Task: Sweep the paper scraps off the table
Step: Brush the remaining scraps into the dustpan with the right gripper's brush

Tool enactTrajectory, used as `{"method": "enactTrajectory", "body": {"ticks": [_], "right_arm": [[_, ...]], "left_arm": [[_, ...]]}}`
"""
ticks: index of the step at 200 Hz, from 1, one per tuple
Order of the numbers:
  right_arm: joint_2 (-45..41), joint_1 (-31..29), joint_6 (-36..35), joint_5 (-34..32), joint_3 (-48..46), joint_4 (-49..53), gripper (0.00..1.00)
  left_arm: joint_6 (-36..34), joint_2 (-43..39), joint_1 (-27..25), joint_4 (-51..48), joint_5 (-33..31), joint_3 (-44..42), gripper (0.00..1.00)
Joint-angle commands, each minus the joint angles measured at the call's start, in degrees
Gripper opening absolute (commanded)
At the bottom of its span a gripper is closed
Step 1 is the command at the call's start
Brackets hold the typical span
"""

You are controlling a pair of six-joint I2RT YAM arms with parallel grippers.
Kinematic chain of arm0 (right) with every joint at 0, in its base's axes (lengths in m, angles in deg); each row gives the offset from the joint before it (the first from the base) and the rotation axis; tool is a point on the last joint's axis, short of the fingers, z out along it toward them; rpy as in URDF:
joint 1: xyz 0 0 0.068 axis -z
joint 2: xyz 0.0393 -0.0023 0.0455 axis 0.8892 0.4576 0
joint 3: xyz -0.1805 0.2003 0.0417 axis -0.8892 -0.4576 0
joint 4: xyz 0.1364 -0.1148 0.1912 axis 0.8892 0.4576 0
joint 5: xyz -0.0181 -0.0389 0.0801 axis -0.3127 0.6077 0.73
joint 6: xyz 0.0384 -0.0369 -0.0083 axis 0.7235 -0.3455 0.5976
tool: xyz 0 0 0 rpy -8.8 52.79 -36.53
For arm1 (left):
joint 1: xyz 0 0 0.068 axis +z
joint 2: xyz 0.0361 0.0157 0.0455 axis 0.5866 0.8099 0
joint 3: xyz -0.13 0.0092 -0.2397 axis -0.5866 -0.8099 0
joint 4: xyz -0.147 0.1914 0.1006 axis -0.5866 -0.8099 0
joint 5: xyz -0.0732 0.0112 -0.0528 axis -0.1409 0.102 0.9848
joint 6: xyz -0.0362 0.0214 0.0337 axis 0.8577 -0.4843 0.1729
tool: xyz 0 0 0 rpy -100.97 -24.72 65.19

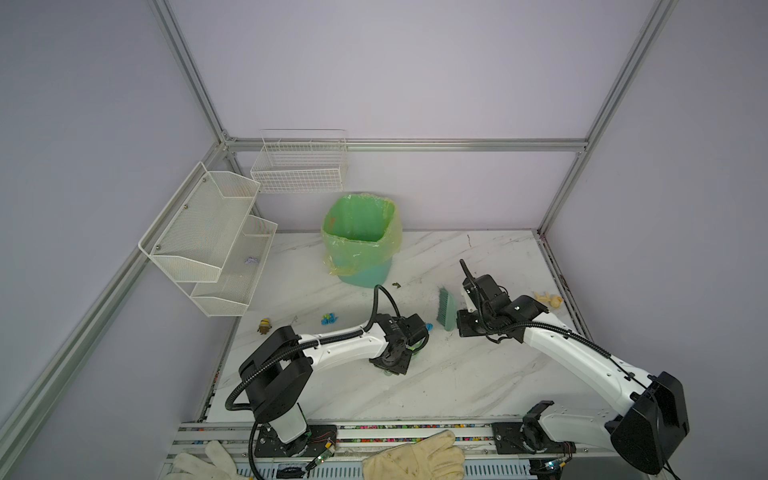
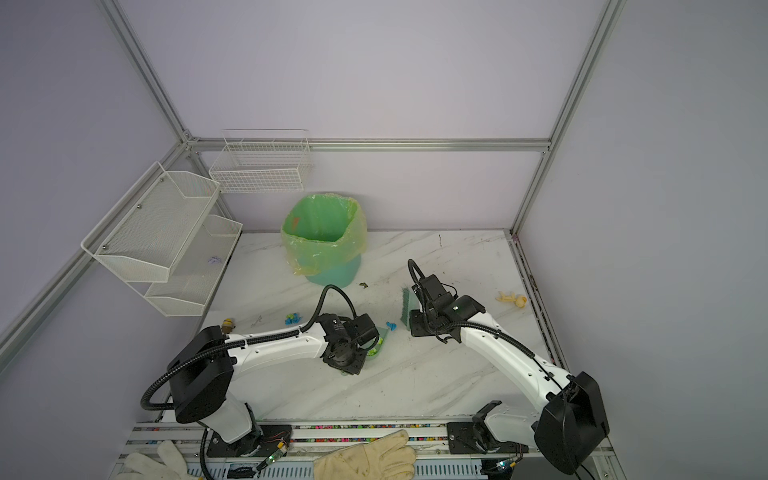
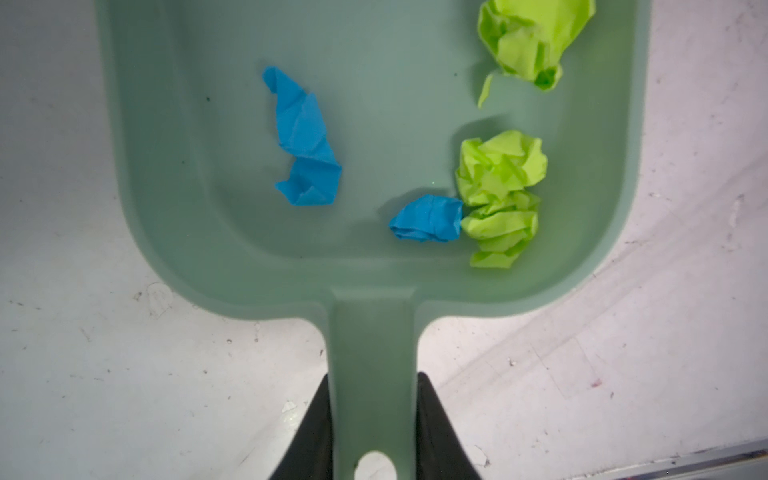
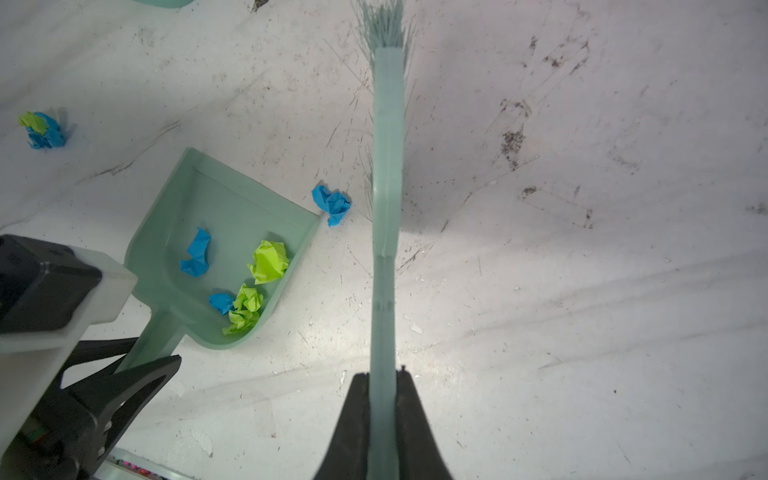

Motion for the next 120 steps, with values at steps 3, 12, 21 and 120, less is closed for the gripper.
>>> {"method": "enactTrajectory", "body": {"ticks": [3, 12, 21, 120], "right_arm": [[-0.2, 0.1, -3.0, 1.1, -0.1, -2.5, 0.00], [0.0, 0.1, -3.8, 1.1, -0.1, -2.3, 0.00], [0.3, 0.1, -4.5, 1.6, -0.1, -2.2, 0.00], [-4.5, -8.9, -7.3, 10.3, -0.9, -6.0, 0.00]], "left_arm": [[-0.6, 0.8, -1.3, 0.0, 2.7, 4.5, 0.00], [-0.4, 0.9, -1.3, -0.1, 2.3, 4.6, 0.00], [-0.4, 1.0, -1.3, 0.0, 2.1, 4.7, 0.00], [-1.2, 3.5, -1.3, -1.2, 0.8, 7.4, 0.00]]}}
